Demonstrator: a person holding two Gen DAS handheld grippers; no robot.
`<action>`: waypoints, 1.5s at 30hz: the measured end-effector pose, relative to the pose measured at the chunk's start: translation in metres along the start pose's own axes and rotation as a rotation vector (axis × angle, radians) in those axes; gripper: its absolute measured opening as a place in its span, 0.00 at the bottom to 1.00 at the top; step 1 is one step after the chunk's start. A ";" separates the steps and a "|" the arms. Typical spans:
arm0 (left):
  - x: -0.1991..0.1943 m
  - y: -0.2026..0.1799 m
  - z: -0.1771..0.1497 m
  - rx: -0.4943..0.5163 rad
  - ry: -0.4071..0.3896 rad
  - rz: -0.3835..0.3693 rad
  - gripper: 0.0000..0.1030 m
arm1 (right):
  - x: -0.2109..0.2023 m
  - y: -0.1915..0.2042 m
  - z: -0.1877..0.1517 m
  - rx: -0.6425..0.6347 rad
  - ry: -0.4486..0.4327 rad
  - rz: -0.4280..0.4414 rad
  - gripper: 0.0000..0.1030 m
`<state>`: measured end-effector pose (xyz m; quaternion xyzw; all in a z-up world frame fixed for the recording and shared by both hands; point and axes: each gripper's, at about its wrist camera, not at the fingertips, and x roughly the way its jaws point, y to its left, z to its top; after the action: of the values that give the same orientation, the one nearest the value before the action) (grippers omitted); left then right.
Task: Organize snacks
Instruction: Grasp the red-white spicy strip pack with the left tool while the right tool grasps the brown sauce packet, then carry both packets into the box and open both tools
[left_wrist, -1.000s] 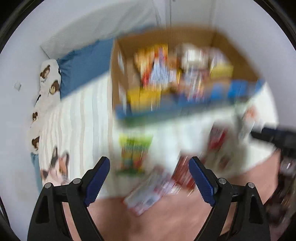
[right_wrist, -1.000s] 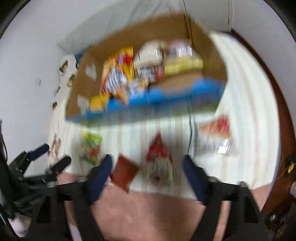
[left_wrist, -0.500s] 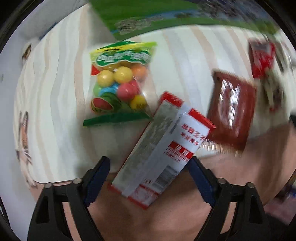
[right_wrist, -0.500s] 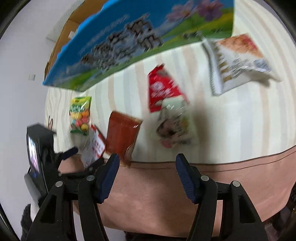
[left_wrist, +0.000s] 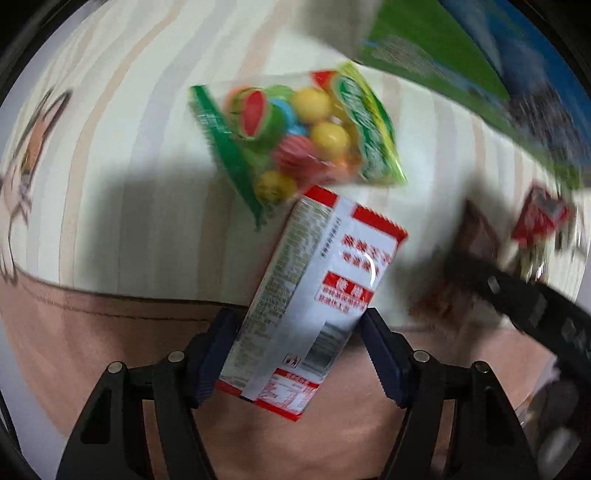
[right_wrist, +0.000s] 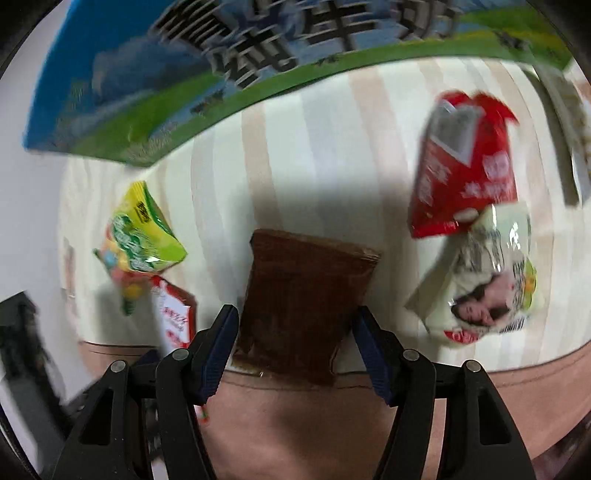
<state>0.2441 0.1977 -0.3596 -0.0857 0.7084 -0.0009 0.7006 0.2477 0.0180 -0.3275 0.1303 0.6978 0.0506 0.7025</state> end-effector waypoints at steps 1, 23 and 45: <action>0.000 -0.004 0.000 0.026 0.003 0.017 0.66 | 0.001 0.004 -0.001 -0.033 -0.007 -0.022 0.59; 0.018 -0.019 -0.031 -0.175 -0.063 -0.100 0.56 | 0.001 -0.034 -0.045 -0.116 0.035 -0.061 0.59; 0.038 -0.106 -0.096 -0.068 -0.029 -0.049 0.44 | 0.014 -0.015 -0.112 -0.270 0.036 -0.172 0.59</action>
<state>0.1611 0.0774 -0.3825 -0.1269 0.6957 0.0073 0.7070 0.1353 0.0196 -0.3442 -0.0263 0.7057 0.0860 0.7028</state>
